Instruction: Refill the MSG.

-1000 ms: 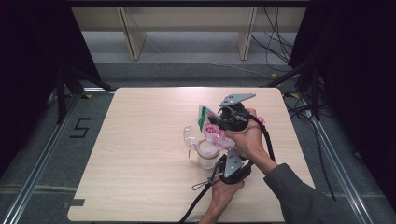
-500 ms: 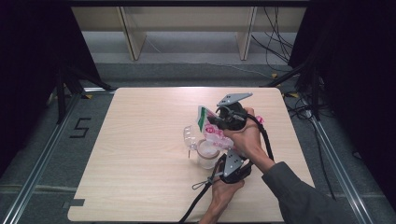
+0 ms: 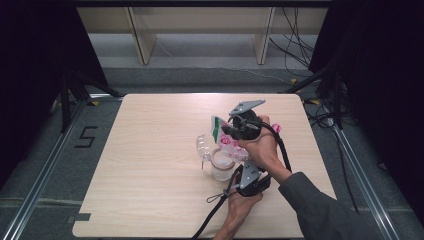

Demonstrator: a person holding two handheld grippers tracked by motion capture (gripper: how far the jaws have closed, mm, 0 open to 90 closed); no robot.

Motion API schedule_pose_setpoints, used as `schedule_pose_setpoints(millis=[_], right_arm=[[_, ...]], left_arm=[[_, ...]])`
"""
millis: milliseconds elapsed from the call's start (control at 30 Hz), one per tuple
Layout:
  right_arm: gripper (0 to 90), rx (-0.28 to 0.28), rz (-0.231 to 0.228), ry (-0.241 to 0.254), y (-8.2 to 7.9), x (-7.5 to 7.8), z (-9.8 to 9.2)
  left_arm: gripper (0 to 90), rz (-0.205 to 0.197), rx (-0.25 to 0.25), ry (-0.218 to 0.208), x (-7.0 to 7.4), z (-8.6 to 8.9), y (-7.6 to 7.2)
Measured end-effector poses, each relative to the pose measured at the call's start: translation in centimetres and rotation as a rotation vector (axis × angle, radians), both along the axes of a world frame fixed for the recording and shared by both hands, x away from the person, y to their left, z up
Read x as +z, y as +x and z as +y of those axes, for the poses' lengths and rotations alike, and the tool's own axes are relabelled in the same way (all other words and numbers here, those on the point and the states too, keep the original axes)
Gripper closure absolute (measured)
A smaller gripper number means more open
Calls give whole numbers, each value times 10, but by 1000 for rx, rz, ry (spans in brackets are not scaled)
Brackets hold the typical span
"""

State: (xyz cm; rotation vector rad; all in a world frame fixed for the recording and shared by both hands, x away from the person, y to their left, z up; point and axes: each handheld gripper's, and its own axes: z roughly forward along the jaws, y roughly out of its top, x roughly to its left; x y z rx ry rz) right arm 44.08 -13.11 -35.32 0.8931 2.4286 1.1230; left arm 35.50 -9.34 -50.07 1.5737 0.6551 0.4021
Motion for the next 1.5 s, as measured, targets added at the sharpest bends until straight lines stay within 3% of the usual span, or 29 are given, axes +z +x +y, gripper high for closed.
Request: schedule_pose_setpoints(millis=[300, 433, 467, 500, 533, 633, 667, 700, 833, 867, 900, 1000, 1233, 1500], right_arm=[[900, 14, 32, -28, 3, 0, 1], [900, 13, 14, -40, 3, -2, 3], [900, 8, 45, -49, 2, -1, 3], [900, 28, 11, -51, 4, -4, 4], [900, 35, 9, -53, 4, -3, 4], [900, 10, 14, -49, 3, -4, 4], [900, 17, 43, -56, 3, -3, 5], [900, 41, 19, -65, 5, -5, 4], [900, 26, 19, -56, 4, -3, 3], [900, 7, 39, -50, 2, -2, 3], [900, 22, 10, -56, 4, -3, 3], [900, 22, 32, -64, 5, -3, 3], [900, 19, 8, -70, 6, -4, 4], [900, 34, 27, -76, 7, -4, 5]], left_arm=[[743, 0, -7, -2, 1, 1, -1], [743, 1, -14, -6, 0, -1, -2], [743, 1, -14, -6, 0, -1, -2], [743, 1, -13, -6, 0, -1, -2], [743, 0, -14, -7, 0, -1, -1], [743, 3, -19, -11, 1, -1, -1], [743, 3, -21, -10, 0, -1, -1], [743, 3, -20, -9, 0, -1, -1], [744, 0, -26, -9, 1, -1, -2], [744, -2, -27, -9, 2, -1, -2], [744, -1, -26, -9, 2, -2, -2], [744, 4, -23, -12, 1, -2, -1], [744, 4, -27, -14, 2, -2, -2], [744, 2, -25, -14, 2, -1, -1]])
